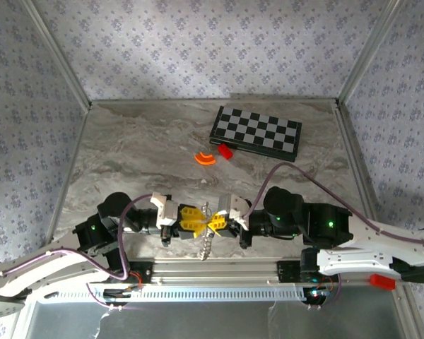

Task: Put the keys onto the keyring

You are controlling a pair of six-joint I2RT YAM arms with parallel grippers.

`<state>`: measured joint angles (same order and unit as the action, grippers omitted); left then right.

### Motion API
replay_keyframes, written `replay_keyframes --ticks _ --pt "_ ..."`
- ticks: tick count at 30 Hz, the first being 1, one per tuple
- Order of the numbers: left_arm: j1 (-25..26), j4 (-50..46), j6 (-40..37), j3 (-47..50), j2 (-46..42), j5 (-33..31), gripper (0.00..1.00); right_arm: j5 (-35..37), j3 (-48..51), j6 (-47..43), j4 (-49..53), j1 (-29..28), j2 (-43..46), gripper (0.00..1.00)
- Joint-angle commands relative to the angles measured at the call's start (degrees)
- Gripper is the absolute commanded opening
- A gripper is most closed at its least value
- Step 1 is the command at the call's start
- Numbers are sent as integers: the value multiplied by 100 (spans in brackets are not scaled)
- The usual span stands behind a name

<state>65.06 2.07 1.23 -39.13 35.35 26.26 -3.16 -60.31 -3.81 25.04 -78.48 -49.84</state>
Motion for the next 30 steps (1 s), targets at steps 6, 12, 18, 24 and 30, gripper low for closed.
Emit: replay_keyframes --ticks 6,12,18,24,30 --pt "50 -2481 -1124 -1241 200 -900 37 1044 -750 -476 1495 -70 -378 0" --pt "49 -3093 -1429 -1642 589 -911 36 1122 -1475 -519 2449 -71 -806 0" --pt "76 -2878 -1490 -1611 797 -765 36 724 -1558 -541 2505 -41 -904 0" --pt "115 -2580 -1477 -1554 993 -672 36 624 -1557 -550 2446 -35 -955 0" --pt "133 -2318 -1446 -1473 1091 -601 33 483 -1530 -527 2361 -9 -959 0"
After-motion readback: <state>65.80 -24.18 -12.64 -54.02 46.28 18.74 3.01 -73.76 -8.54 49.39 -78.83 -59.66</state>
